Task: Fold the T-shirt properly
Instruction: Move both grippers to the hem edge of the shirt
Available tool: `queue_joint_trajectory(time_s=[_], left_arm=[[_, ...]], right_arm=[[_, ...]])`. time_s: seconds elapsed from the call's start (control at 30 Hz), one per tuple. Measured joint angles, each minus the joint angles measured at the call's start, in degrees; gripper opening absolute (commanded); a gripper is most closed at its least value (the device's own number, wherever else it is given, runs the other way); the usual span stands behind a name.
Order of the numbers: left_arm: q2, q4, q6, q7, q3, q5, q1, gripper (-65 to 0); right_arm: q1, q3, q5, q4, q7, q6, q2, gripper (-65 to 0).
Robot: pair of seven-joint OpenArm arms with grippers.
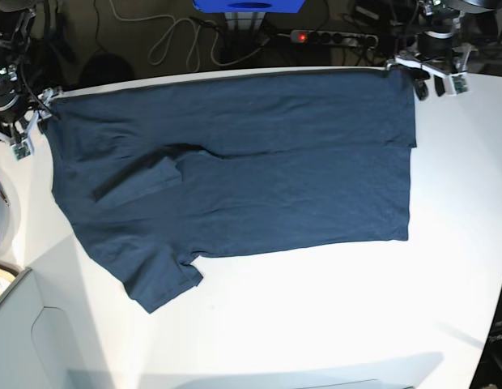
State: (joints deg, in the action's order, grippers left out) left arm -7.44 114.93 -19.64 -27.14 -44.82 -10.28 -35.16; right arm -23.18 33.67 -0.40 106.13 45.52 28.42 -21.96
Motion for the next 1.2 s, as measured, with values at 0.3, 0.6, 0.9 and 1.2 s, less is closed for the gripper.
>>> queue_joint_trajectory(time_s=[0.3, 0.6, 0.9, 1.2], left_arm=[[2.3, 1.7, -0.3, -0.5, -1.4, -0.1, 12.6, -37.6], [7.5, -15.8, -0.3, 0.2, 5.4, 8.5, 35.3, -37.0], [12.3, -45.8, -0.1, 0.4, 6.6, 14.8, 54.1, -37.0], [15.4, -64.7, 0.5, 11.2, 6.9, 15.1, 60.3, -37.0]], right_arm=[[10.3, -8.8, 1.4, 6.4, 1.3, 0.0, 0.5, -29.1], [23.6, -14.6, 0.7, -1.7, 5.7, 0.0, 1.6, -29.2], [23.2, -14.6, 0.6, -4.3, 5.9, 0.0, 1.6, -29.5], [22.2, -14.3, 0.5, -4.3, 5.9, 0.0, 1.5, -29.5]])
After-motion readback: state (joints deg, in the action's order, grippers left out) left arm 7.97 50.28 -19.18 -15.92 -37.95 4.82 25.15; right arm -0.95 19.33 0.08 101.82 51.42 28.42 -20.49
